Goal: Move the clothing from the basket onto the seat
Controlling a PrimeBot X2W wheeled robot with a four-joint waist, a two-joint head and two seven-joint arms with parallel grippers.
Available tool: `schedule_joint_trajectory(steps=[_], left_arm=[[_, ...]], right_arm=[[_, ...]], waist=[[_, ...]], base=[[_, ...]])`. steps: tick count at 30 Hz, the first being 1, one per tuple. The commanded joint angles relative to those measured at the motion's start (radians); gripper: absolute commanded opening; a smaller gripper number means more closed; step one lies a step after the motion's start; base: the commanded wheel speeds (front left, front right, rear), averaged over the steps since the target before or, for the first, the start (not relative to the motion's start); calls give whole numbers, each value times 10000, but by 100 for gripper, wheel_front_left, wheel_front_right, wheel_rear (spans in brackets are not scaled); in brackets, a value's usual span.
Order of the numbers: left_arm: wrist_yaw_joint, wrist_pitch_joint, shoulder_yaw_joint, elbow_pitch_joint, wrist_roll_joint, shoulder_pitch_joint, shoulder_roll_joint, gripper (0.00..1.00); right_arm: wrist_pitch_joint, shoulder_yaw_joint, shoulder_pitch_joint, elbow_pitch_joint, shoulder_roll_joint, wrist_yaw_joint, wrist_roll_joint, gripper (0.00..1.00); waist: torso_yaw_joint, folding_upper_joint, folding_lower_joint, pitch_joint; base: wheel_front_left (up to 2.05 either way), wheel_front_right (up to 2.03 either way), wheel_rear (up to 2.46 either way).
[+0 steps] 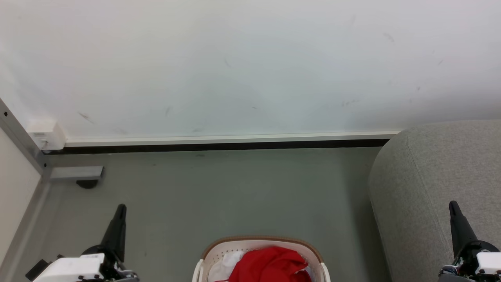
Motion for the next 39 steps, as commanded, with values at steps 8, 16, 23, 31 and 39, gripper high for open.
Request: schedule_joint_trajectory(steps=[8,16,23,31,39], left_arm=[[-41,29,11,-37,-136,-61,23,0],[-41,29,11,-38,-136,-61,23,0],[-41,29,11,-38,-136,-61,23,0],[-13,-133,-99,160,78,127,-40,100],[-37,-537,-278,240,658,103,-31,100]], right_arm=[[-59,17,-39,-35,-49,-23,83,0],[-51,18,-39,-36,-50,-23,67,0],[-51,18,-39,-36,-51,-23,66,0],[-48,8,118,134,157,0,-107,100],[-159,-221,163,148,429,-2,-1616,100]], waist=[[0,0,0,0],[0,0,0,0],[0,0,0,0],[5,0,0,3],[30,0,0,9]], base=[[0,0,0],[0,0,0],[0,0,0],[0,0,0],[0,0,0]])
